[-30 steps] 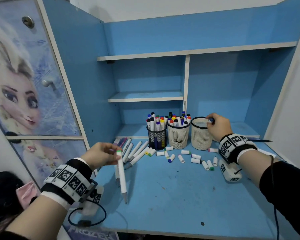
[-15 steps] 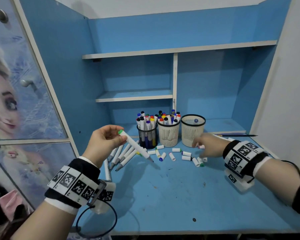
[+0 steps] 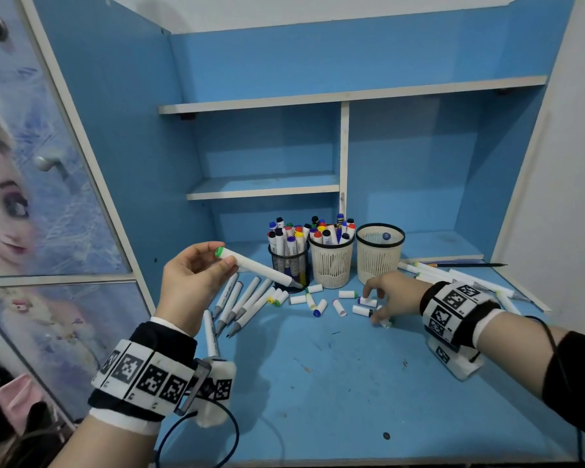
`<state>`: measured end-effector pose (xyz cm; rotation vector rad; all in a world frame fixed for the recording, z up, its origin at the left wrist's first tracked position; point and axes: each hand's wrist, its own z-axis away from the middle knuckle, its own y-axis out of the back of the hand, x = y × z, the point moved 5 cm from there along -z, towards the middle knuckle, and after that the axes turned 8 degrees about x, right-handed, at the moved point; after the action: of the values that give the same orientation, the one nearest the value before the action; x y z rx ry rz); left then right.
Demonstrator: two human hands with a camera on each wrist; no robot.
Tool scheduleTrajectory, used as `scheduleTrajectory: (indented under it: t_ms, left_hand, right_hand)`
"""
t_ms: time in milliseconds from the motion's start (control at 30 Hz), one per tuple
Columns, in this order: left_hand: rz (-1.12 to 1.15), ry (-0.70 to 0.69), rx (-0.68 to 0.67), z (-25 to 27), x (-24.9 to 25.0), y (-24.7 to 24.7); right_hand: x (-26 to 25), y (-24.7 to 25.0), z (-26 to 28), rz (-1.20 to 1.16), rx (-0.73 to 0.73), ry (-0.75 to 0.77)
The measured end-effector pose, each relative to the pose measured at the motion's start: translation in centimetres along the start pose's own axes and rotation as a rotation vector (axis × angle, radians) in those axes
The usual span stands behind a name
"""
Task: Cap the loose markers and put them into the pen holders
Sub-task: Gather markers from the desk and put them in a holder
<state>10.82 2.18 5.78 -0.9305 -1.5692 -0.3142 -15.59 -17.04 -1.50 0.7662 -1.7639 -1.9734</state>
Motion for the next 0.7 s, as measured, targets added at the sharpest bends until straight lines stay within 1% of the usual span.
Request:
scheduleTrajectory:
  t_ms: [67, 133, 200, 300, 367, 533, 700]
  left_hand:
    - [0.023, 0.009, 0.002, -0.1, -0.1, 0.3]
    - [0.035, 0.023, -0.001, -0.2, -0.4, 0.5]
    - [0.035, 0.035, 0.002, -0.2, -0.6, 0.6]
    - [0.027, 0.059, 0.007, -0.2, -1.1, 0.5]
    - [0.017, 0.072, 0.003, -0.2, -1.3, 0.2]
    - [0.021, 0.094, -0.004, -0.3, -1.5, -0.2]
    - [0.051, 0.068, 0.016, -0.5, -1.1, 0.0]
  right_hand:
    - [-0.7, -0.3, -0.3, 0.044, -0.047, 0.024]
    - [-1.0, -0.5, -0.8, 0.124, -0.057, 0.028]
    - [-1.3, -0.2, -1.5, 0.141, -0.021, 0.027]
    - [-2.1, 0.1, -2.9, 0.09, 0.039, 0.053]
    - [-2.9, -0.1, -3.8, 0.084, 0.049, 0.062]
    - [-4.0, -0.9, -5.5, 0.178, -0.03, 0.062]
    - [-4.0, -1.2, -6.5, 0.218, -0.064, 0.034]
